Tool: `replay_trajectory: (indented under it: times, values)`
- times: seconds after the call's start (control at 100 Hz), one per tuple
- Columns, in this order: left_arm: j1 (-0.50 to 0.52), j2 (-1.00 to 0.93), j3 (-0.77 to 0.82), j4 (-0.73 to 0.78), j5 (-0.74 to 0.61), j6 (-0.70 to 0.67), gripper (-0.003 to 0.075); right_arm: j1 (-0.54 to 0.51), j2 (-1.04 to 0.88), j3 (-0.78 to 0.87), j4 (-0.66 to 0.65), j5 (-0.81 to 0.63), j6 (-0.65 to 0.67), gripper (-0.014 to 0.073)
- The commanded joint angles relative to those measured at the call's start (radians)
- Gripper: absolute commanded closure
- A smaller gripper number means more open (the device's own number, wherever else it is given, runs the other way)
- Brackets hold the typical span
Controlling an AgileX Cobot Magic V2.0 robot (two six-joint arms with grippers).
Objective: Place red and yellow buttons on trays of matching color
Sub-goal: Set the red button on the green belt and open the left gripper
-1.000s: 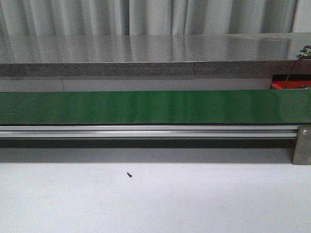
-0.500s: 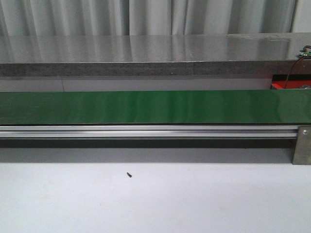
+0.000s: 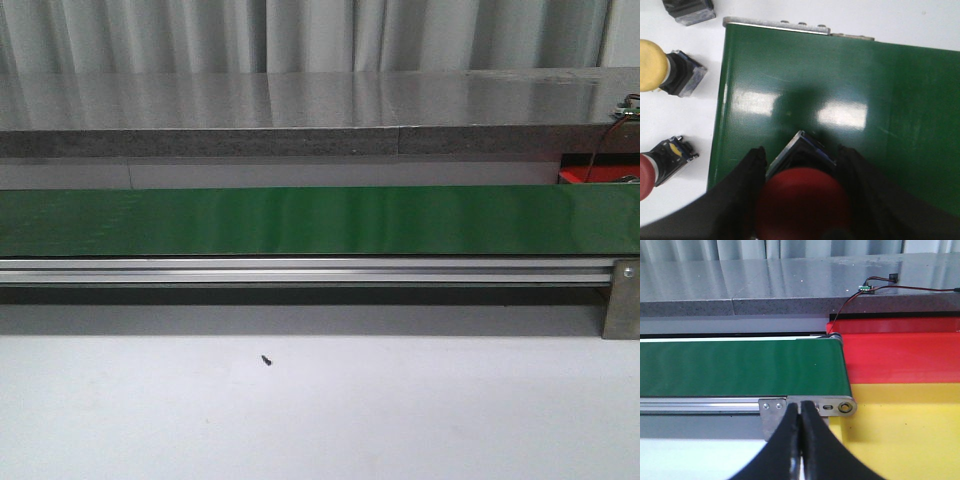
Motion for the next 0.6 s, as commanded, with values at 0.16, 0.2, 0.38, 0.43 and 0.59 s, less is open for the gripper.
replay_trajectory:
  times: [0.16, 0.2, 0.38, 0.43, 0.59]
  values:
    - [-0.006, -0.027, -0.032, -0.053, -0.024, 0.045, 0.0569, 0.001, -0.019, -0.019, -0.008, -0.084, -0.003, 0.0662]
    - [-0.006, -0.027, -0.032, -0.056, -0.024, 0.045, 0.0507, 0.001, -0.019, -0.019, -0.008, -0.084, -0.003, 0.0662]
    - [-0.006, -0.029, -0.032, -0.088, -0.007, 0.067, 0.0203, 0.001, -0.019, -0.019, -0.008, -0.084, -0.003, 0.0662]
    - [-0.006, -0.032, -0.035, -0.092, -0.007, 0.067, 0.0153, 0.001, -0.019, -0.019, -0.008, -0.084, -0.003, 0.0662]
    - [-0.006, -0.06, -0.055, -0.1, -0.003, 0.067, 0.0118, 0.001, -0.019, -0.019, -0.008, -0.084, -0.003, 0.0662]
